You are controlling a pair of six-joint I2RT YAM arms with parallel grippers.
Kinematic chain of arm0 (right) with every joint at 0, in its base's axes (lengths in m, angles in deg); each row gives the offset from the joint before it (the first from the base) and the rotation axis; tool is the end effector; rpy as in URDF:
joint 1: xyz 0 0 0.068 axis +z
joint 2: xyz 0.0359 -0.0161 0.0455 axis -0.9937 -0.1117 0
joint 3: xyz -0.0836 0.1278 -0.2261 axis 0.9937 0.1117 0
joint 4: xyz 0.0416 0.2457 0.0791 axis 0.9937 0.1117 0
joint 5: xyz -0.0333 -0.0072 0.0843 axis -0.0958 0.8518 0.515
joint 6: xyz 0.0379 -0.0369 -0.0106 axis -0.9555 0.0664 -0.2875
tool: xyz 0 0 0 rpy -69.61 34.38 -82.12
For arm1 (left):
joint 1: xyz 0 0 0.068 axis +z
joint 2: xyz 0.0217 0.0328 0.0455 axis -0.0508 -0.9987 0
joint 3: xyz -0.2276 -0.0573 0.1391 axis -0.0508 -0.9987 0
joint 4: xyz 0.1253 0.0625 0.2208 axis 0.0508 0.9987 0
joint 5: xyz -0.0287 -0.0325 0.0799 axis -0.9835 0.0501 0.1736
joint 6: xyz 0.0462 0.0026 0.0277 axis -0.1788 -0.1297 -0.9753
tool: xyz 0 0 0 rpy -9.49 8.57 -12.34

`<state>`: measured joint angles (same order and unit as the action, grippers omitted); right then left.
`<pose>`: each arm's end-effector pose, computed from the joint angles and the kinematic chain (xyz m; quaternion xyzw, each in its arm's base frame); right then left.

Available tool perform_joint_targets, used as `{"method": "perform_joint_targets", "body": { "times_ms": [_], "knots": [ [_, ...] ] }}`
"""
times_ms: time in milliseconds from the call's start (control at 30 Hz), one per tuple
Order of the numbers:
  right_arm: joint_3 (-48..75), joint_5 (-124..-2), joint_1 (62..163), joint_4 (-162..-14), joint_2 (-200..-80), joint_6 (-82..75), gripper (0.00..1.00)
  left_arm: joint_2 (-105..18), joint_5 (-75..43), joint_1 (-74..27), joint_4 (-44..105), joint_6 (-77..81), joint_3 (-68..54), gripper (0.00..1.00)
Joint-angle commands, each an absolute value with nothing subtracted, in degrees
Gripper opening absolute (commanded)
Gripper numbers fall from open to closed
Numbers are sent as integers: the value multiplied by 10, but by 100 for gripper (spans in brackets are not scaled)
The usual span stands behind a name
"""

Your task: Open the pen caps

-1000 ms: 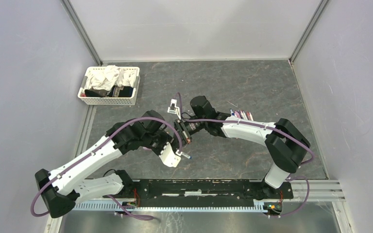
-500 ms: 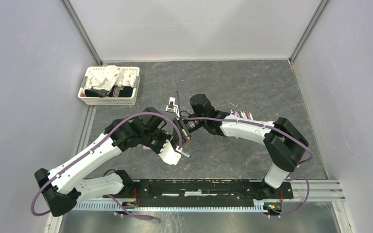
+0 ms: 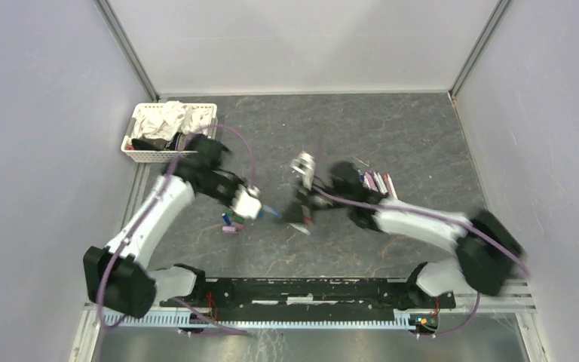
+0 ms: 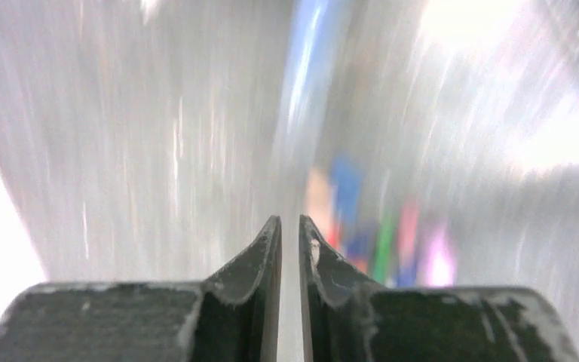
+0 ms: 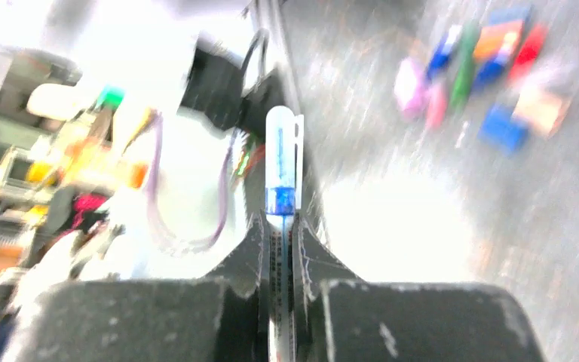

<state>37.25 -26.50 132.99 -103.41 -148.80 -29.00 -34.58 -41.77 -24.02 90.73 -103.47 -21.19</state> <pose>0.2030 0.2747 0.2336 -0.3158 0.7380 0.5692 0.1778 0.1752 -0.1113 0.2837 0.8444 0.4098 -0.1294 0.3197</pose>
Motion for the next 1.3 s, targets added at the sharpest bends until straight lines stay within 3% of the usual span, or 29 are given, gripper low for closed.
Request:
{"method": "perform_joint_targets", "body": {
  "times_ms": [0, 33, 67, 167, 400, 433, 533, 567, 700, 1067, 1167, 1267],
  "knots": [
    [626, -209, 1303, -950, -1301, -339, 0, -403, -344, 57, 1075, -1334, -88, 2],
    [549, -229, 1313, -798, -1337, -237, 0, -375, -327, -14, 1003, -1228, -104, 2],
    [518, -240, 1317, -766, -1349, -209, 0, -346, -297, -89, 927, -1168, -141, 2],
    [565, -214, 1308, -860, -1326, -268, 0, -332, -292, -160, 914, -1137, -160, 2],
    [506, -164, 1301, -913, -1381, -267, 0, -306, -318, -220, 949, -1062, -148, 2],
    [493, -163, 1301, -917, -1392, -269, 0, -298, -319, -237, 947, -1049, -157, 10],
    [463, -154, 1301, -966, -1416, -305, 0, -276, -320, -290, 928, -984, -188, 57],
    [452, -150, 1301, -982, -1427, -319, 0, -270, -318, -308, 919, -958, -197, 66],
    [420, -144, 1301, -1053, -1458, -382, 0, -264, -311, -365, 889, -903, -218, 73],
    [353, -120, 1305, -1148, -1521, -462, 0, -291, -291, -440, 838, -858, -218, 67],
    [341, -118, 1306, -1166, -1531, -476, 0, -296, -288, -445, 836, -863, -219, 59],
    [328, -113, 1309, -1182, -1542, -490, 0, -297, -284, -448, 835, -868, -220, 41]
  ]
}}
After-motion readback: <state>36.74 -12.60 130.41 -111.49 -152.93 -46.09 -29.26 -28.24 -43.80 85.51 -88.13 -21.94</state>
